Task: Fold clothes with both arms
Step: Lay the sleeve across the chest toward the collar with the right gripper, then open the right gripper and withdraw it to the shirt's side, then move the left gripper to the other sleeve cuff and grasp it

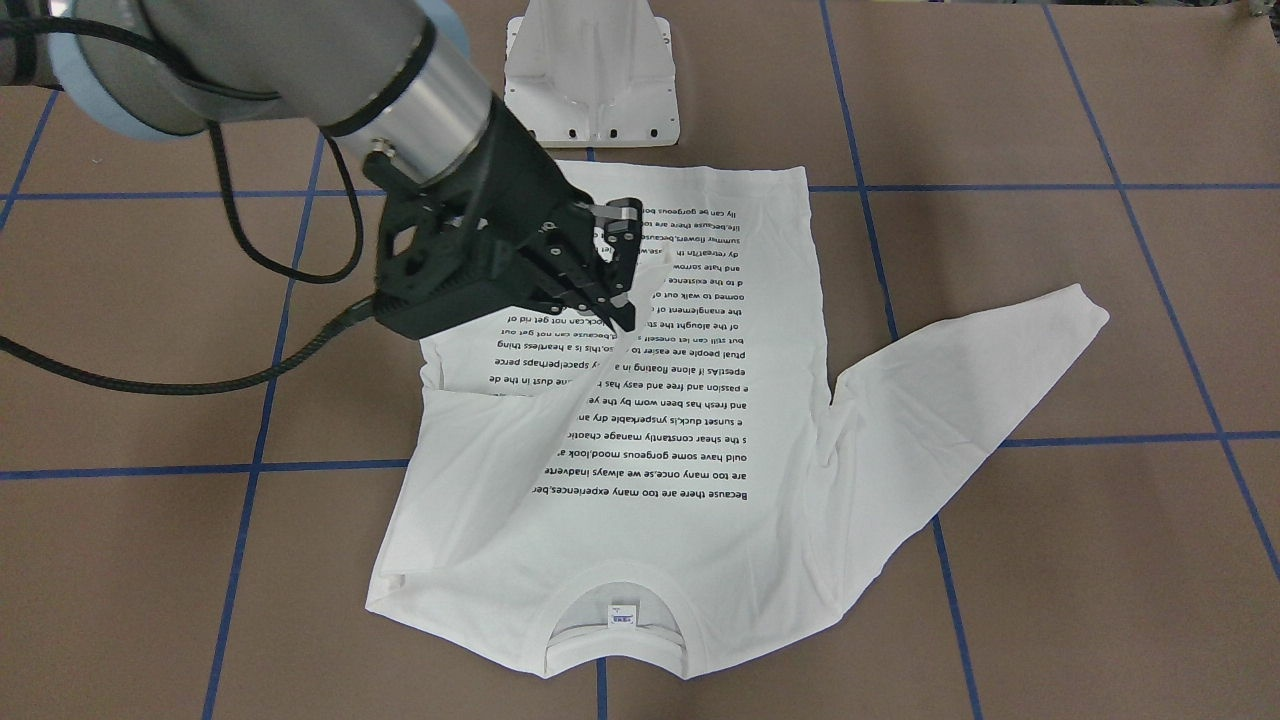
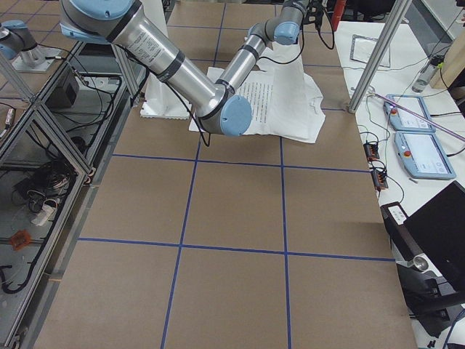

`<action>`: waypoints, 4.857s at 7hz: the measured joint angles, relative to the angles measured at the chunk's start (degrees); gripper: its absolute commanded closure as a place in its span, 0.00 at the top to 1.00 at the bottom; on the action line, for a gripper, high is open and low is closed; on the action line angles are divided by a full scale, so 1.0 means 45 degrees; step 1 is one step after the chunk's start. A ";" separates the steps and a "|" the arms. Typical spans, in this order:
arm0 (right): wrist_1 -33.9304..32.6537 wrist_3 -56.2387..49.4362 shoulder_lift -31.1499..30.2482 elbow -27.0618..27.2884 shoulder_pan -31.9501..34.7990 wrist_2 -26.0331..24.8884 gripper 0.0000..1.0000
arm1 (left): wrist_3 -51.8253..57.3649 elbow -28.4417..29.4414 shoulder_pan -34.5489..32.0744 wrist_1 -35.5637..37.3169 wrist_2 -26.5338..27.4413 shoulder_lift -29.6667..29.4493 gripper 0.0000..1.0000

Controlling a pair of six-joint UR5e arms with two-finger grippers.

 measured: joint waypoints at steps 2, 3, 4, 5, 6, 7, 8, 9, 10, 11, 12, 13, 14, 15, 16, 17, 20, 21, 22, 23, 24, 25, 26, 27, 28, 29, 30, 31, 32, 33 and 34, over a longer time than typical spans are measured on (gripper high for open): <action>0.0022 -0.0078 0.0540 -0.1131 -0.1403 -0.1466 0.00 | -0.0006 0.0015 0.0000 0.0000 0.0007 0.0000 0.99; 0.0042 -0.0103 0.0800 -0.1823 -0.1916 -0.1995 0.00 | -0.0010 0.0032 0.0000 0.0000 0.0008 0.0000 0.99; 0.0174 -0.0150 0.1255 -0.2902 -0.2272 -0.2272 0.00 | -0.0007 0.0045 0.0000 0.0000 0.0008 0.0000 0.99; 0.0758 -0.0227 0.1878 -0.4454 -0.2545 -0.2533 0.00 | 0.0001 0.0052 0.0000 -0.0001 0.0008 0.0000 0.99; 0.1515 -0.0269 0.2476 -0.5962 -0.2839 -0.3050 0.00 | 0.0005 0.0062 0.0000 0.0000 0.0008 -0.0004 0.99; 0.1951 -0.0313 0.3062 -0.7171 -0.3155 -0.3729 0.00 | 0.0007 0.0091 0.0000 -0.0004 0.0008 -0.0023 0.99; 0.2438 -0.0371 0.3660 -0.8338 -0.3442 -0.4370 0.00 | 0.0008 0.0148 0.0000 -0.0013 0.0008 -0.0059 0.99; 0.3163 -0.0403 0.4148 -0.9393 -0.3723 -0.5046 0.01 | 0.0008 0.0204 0.0000 -0.0017 0.0008 -0.0102 0.99; 0.3762 -0.0420 0.4476 -1.0042 -0.3961 -0.5766 0.99 | 0.0008 0.0265 0.0000 -0.0019 0.0008 -0.0146 0.99; 0.4224 -0.0429 0.4710 -1.0295 -0.4166 -0.6599 1.00 | 0.0004 0.0333 0.0000 -0.0019 0.0008 -0.0186 0.99; 0.4785 -0.0426 0.4883 -1.0374 -0.4354 -0.7470 1.00 | -0.0009 0.0412 0.0000 -0.0019 0.0008 -0.0239 0.99; 0.5220 -0.0418 0.5027 -1.0389 -0.4447 -0.7994 1.00 | -0.0022 0.0551 0.0000 -0.0019 0.0008 -0.0321 0.99; 0.5395 -0.0404 0.5137 -1.0390 -0.4478 -0.8261 1.00 | -0.0038 0.0694 0.0000 -0.0020 0.0004 -0.0393 1.00; 0.5425 -0.0353 0.5157 -1.0309 -0.4480 -0.8338 1.00 | -0.0096 0.0789 0.0004 -0.0020 -0.0018 -0.0450 0.99; 0.5110 -0.0197 0.4985 -0.9800 -0.4468 -0.8315 1.00 | -0.0400 0.0840 0.0011 -0.0024 -0.0048 -0.0522 0.99; 0.3763 -0.0078 0.4492 -0.8480 -0.4392 -0.8176 1.00 | -0.1242 0.0858 0.0054 -0.0280 -0.0044 -0.0521 0.99; -0.2405 -0.1238 0.2204 -0.3178 -0.3347 -0.6302 1.00 | -0.6308 0.0798 0.1306 -0.3729 0.0303 0.0443 0.99; -0.3652 -0.2041 0.1074 -0.1499 -0.2812 -0.5579 1.00 | -0.8488 0.0726 0.2258 -0.5374 0.0813 0.0913 0.99; -0.4786 -0.3047 -0.0261 0.0272 -0.2200 -0.4814 1.00 | -1.0411 0.0426 0.3388 -0.6481 0.1419 0.1345 0.97; -0.5927 -0.4137 -0.1611 0.1949 -0.1553 -0.4128 1.00 | -1.1885 -0.0183 0.4637 -0.6890 0.2046 0.1758 0.94; -0.7030 -0.5163 -0.2775 0.3295 -0.0984 -0.3594 1.00 | -1.2749 -0.0792 0.5976 -0.6640 0.2527 0.2052 0.93; -0.7863 -0.6061 -0.3731 0.4309 -0.0520 -0.3235 1.00 | -1.3038 -0.1121 0.7089 -0.6031 0.2751 0.2084 0.93; -0.8287 -0.6858 -0.4586 0.5061 -0.0077 -0.2943 1.00 | -1.2986 -0.1194 0.7830 -0.5591 0.2839 0.1982 0.93; -0.8424 -0.7436 -0.5220 0.5463 0.0357 -0.2454 1.00 | -1.2460 -0.1079 0.8143 -0.5388 0.2861 0.1920 0.93; -0.8436 -0.7723 -0.5672 0.5736 0.0701 -0.1908 1.00 | -1.1581 -0.0790 0.8225 -0.5265 0.2867 0.1888 0.93; -0.8427 -0.7831 -0.6004 0.6037 0.0868 -0.1616 1.00 | -1.0823 -0.0375 0.8214 -0.5189 0.2879 0.1795 0.93; -0.8422 -0.7867 -0.6182 0.6255 0.0929 -0.1506 1.00 | -1.0420 0.0093 0.8181 -0.5166 0.2890 0.1550 0.93; -0.8416 -0.7877 -0.6253 0.6351 0.0946 -0.1471 1.00 | -1.0277 0.0497 0.8153 -0.5159 0.2891 0.1217 0.90; -0.8407 -0.7881 -0.6288 0.6385 0.0959 -0.1460 1.00 | -1.0220 0.0746 0.8035 -0.5157 0.2880 0.0959 0.90; -0.8402 -0.7881 -0.6302 0.6394 0.0967 -0.1451 1.00 | -1.0135 0.0852 0.7792 -0.5152 0.2873 0.0839 0.89; -0.8403 -0.7882 -0.6302 0.6398 0.0973 -0.1442 1.00 | -1.0018 0.0958 0.7564 -0.5143 0.2875 0.0764 0.89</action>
